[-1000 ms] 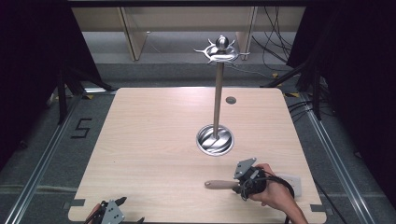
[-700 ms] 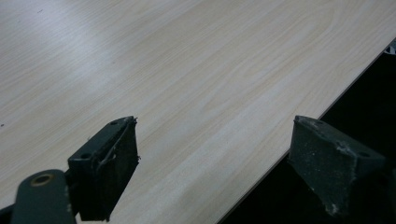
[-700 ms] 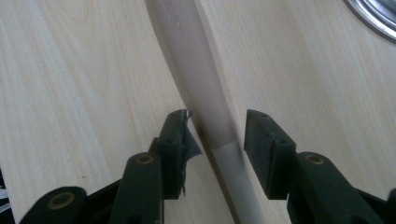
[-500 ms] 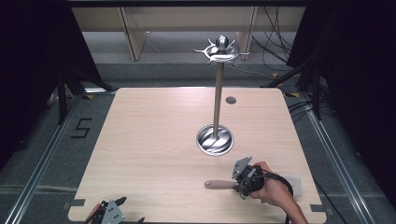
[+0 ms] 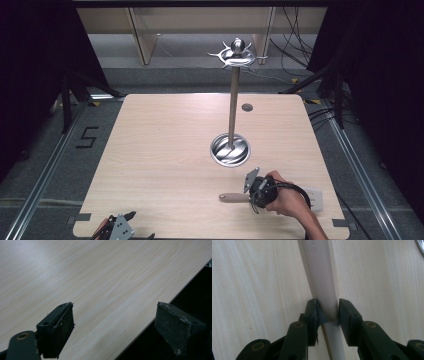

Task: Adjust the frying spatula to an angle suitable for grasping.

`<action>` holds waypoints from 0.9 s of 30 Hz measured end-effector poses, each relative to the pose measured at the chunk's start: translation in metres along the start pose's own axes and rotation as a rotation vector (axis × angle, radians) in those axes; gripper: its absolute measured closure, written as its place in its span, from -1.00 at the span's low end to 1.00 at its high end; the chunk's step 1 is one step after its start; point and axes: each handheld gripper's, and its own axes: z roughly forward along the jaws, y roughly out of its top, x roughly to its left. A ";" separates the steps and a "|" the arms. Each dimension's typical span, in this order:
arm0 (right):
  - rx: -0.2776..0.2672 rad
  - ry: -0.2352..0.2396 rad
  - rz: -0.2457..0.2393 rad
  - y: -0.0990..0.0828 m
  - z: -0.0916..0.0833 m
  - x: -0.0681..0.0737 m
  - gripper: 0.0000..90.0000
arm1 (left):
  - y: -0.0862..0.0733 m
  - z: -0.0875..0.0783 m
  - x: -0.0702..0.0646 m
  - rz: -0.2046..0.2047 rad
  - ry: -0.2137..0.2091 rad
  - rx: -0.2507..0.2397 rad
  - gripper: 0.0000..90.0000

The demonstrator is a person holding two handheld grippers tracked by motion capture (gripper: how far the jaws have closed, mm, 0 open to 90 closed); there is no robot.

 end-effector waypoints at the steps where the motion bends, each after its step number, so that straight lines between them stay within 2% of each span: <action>1: 0.000 0.000 0.000 0.000 0.000 0.000 0.56 | 0.000 0.000 0.000 0.000 0.000 0.000 -0.67; 2: 0.020 -0.006 -0.003 0.002 0.000 0.000 0.58 | 0.000 0.000 -0.001 -0.009 0.005 -0.010 -0.67; 3: 0.035 -0.019 0.021 0.003 -0.001 0.002 0.59 | 0.000 0.000 0.000 -0.003 0.007 -0.006 -0.67; 4: 0.040 -0.019 0.023 0.004 -0.001 0.003 0.59 | 0.000 -0.001 0.000 0.002 0.007 0.004 -0.67; 6: 0.048 -0.017 0.009 0.005 -0.001 0.002 0.60 | 0.000 -0.001 0.000 -0.004 0.009 0.006 -0.67; 7: 0.026 -0.017 -0.020 0.005 0.001 0.001 0.60 | 0.000 -0.001 0.001 0.017 -0.001 0.027 -0.67; 8: 0.055 -0.026 0.009 0.006 -0.001 0.004 0.61 | 0.000 0.000 0.000 0.013 -0.002 0.007 -0.67; 9: 0.055 -0.026 -0.017 0.007 0.000 0.003 0.62 | 0.000 -0.001 0.000 0.013 -0.001 0.010 -0.67; 11: 0.062 -0.018 -0.029 0.006 -0.001 0.002 0.62 | 0.000 -0.001 0.000 0.015 0.003 0.012 -0.67; 12: 0.067 -0.028 -0.018 0.007 -0.001 0.004 0.65 | 0.000 0.000 -0.002 -0.009 -0.002 -0.015 -0.67; 13: 0.047 -0.024 -0.045 0.008 0.001 0.002 0.65 | 0.000 -0.001 0.000 0.015 0.006 0.011 -0.67; 14: 0.047 -0.024 -0.045 0.008 0.001 0.002 0.65 | 0.000 -0.001 0.000 0.015 0.006 0.011 -0.67; 16: 0.027 -0.034 -0.030 0.006 -0.002 0.001 0.65 | 0.000 -0.001 0.001 0.004 0.011 0.011 -0.67; 17: 0.020 -0.033 -0.011 0.004 -0.003 0.000 0.65 | 0.000 -0.001 0.001 0.009 0.013 0.015 -0.67; 20: -0.024 -0.034 0.005 0.000 -0.010 -0.005 0.65 | 0.000 -0.001 0.001 0.017 0.008 0.009 -0.67; 21: -0.048 -0.043 0.015 -0.001 -0.012 -0.006 0.65 | 0.000 0.000 -0.001 -0.015 0.003 -0.014 -0.67; 22: -0.048 -0.043 0.015 -0.001 -0.012 -0.006 0.65 | 0.000 0.000 -0.001 -0.015 0.003 -0.014 -0.67; 23: -0.099 -0.056 0.044 -0.003 -0.018 -0.008 0.66 | 0.000 0.000 -0.002 -0.021 -0.002 -0.014 -0.67; 24: -0.099 -0.056 0.044 -0.003 -0.018 -0.008 0.66 | 0.000 0.000 -0.002 -0.021 -0.002 -0.014 -0.67; 25: -0.160 -0.080 0.077 -0.007 -0.026 -0.009 0.66 | 0.000 -0.002 0.001 0.011 0.000 0.008 -0.67; 27: -0.214 -0.091 0.100 -0.013 -0.034 -0.012 0.66 | 0.000 -0.002 0.000 -0.004 0.003 0.008 -0.67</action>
